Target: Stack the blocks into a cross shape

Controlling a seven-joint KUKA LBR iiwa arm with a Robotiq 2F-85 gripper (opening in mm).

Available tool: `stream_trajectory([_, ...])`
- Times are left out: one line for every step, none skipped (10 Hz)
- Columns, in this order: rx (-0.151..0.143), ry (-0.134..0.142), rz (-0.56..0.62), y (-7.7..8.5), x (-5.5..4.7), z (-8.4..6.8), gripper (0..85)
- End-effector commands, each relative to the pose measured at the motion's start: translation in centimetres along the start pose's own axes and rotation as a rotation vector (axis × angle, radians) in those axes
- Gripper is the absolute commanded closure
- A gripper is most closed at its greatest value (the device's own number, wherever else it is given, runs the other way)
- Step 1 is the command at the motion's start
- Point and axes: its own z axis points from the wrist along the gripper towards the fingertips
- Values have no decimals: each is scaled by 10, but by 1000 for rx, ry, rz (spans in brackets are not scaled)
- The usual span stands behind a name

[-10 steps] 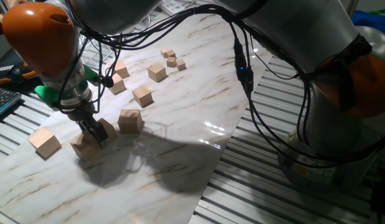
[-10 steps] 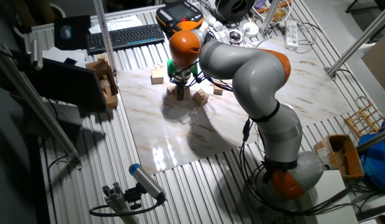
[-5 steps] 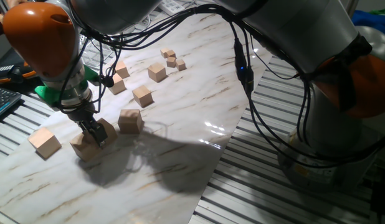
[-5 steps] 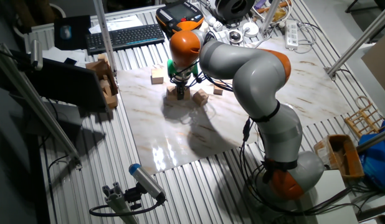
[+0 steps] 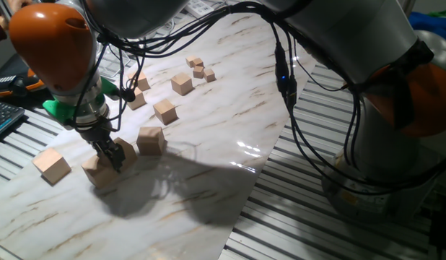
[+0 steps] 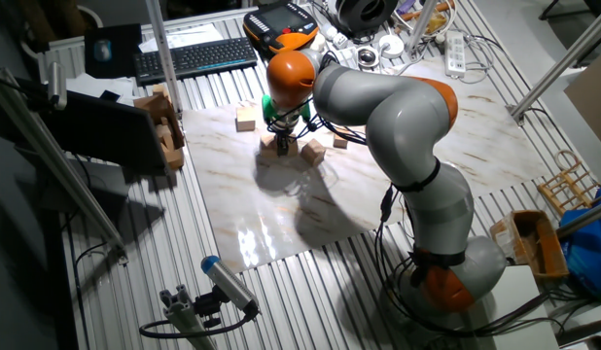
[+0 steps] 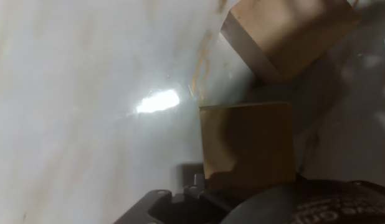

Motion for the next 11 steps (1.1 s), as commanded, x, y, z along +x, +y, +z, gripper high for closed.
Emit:
stream_trajectory([-3,-1,-2,0,0,-1,850])
stream_trajectory([-9,1,-5,-1,0,-2,850])
stream_trajectory([-11,-1,-9,-1,0,-3,850])
stream_trajectory([-13,-2,-11,-1,0,-5,850])
stream_trajectory([-16,-4,-11,-1,0,-4,850])
stream_trajectory([-16,-4,-11,-1,1,-4,850])
stream_trajectory([-18,-5,-11,-1,1,-4,850])
stream_trajectory([-18,-10,-13,0,1,-3,850])
stream_trajectory([-15,-12,-20,0,1,-2,850])
stream_trajectory([-15,-14,-33,0,1,-1,850])
stream_trajectory([-14,-14,-43,0,0,-2,850])
